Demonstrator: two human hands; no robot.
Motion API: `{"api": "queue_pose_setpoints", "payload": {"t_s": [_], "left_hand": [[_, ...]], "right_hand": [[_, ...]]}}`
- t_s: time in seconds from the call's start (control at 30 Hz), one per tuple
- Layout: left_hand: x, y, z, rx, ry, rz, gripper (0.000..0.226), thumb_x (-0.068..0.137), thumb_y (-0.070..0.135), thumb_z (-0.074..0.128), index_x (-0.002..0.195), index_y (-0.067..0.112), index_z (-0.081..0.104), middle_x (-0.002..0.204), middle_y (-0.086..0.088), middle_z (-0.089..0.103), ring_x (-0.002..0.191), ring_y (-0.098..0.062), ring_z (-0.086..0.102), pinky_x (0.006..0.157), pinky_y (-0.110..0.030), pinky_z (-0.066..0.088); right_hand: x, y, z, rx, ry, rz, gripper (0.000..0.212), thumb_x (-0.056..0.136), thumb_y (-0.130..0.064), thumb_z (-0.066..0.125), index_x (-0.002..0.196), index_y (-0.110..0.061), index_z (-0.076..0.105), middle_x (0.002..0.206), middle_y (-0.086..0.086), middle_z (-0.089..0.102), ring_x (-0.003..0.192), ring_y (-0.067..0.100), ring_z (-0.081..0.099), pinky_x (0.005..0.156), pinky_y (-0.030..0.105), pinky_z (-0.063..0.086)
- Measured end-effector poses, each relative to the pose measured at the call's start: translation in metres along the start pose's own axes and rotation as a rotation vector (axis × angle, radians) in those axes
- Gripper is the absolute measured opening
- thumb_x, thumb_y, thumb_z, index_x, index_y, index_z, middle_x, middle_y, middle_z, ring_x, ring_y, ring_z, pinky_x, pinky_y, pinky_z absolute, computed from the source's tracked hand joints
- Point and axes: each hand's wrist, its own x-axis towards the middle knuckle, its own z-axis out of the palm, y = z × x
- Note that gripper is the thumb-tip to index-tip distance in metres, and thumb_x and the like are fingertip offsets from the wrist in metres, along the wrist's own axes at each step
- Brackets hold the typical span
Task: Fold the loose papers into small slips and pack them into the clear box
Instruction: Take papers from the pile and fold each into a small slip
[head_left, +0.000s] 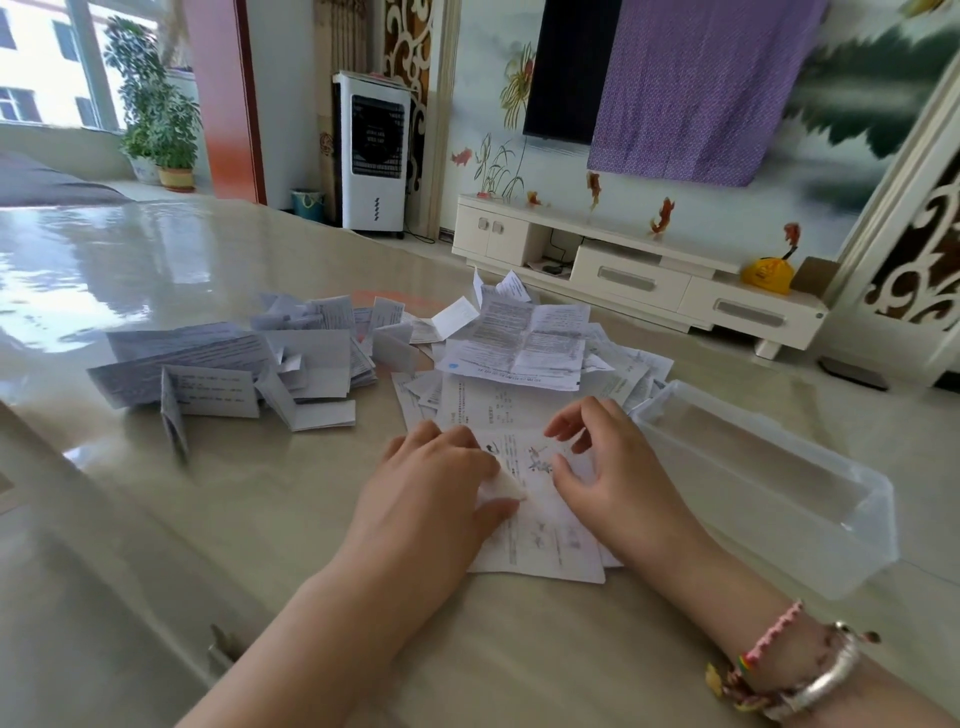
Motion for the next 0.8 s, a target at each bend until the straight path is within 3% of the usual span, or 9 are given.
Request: {"api": "queue_pose_setpoints", "payload": {"t_s": [0.13,0.27,0.47,0.53,0.67,0.8], "left_hand": [[-0.001,-0.011,-0.008,-0.008,-0.013,-0.041,0.039,0.090,0.054,0.054,0.125,0.037,0.057,0.125,0.020,0.052,0.114,-0.010,0.043,0.094,-0.023,0.033],[-0.001,-0.025,-0.020,-0.018,0.019,-0.114,0.039,0.087,0.050,0.060,0.124,0.037,0.057,0.121,0.017,0.055,0.109,-0.011,0.050,0.091,-0.026,0.038],[0.000,-0.053,-0.039,-0.086,0.171,-0.245,0.034,0.081,0.043,0.069,0.113,0.032,0.063,0.109,0.012,0.061,0.098,-0.015,0.055,0.086,-0.034,0.045],[0.004,-0.060,-0.042,-0.104,0.276,-0.276,0.030,0.082,0.039,0.069,0.110,0.030,0.064,0.107,0.011,0.060,0.096,-0.016,0.057,0.082,-0.034,0.046],[0.010,-0.069,-0.041,-0.106,0.442,-0.272,0.029,0.084,0.029,0.069,0.112,0.021,0.064,0.114,0.007,0.061,0.098,-0.019,0.058,0.076,-0.033,0.046],[0.012,-0.069,-0.030,-0.066,0.352,-0.253,0.024,0.089,0.024,0.062,0.112,0.021,0.062,0.114,0.007,0.058,0.098,-0.019,0.055,0.071,-0.030,0.042]], "right_hand": [[0.001,0.000,-0.004,-0.108,0.007,-0.018,0.015,0.091,-0.016,0.060,0.104,-0.024,0.059,0.113,-0.012,0.045,0.111,0.004,0.044,0.089,0.014,0.033],[0.008,-0.005,-0.009,-0.265,-0.066,-0.036,0.022,0.095,-0.025,0.053,0.115,-0.021,0.063,0.140,-0.009,0.039,0.131,0.008,0.027,0.103,0.020,0.020],[0.020,-0.025,-0.001,-0.369,-0.047,-0.111,0.026,0.096,-0.026,0.049,0.115,-0.017,0.065,0.135,-0.005,0.041,0.125,0.014,0.031,0.101,0.026,0.026],[0.027,-0.032,0.003,-0.411,-0.065,-0.114,0.027,0.097,-0.026,0.046,0.113,-0.015,0.065,0.144,-0.004,0.035,0.126,0.017,0.031,0.101,0.030,0.028],[0.042,-0.037,0.013,-0.523,-0.234,-0.005,0.034,0.100,-0.032,0.037,0.116,-0.014,0.060,0.161,-0.002,0.011,0.136,0.022,0.023,0.108,0.038,0.026],[0.043,-0.037,0.014,-0.546,-0.297,0.048,0.044,0.101,-0.034,0.032,0.138,-0.012,0.042,0.158,0.000,0.021,0.138,0.022,0.023,0.109,0.037,0.025]]}}
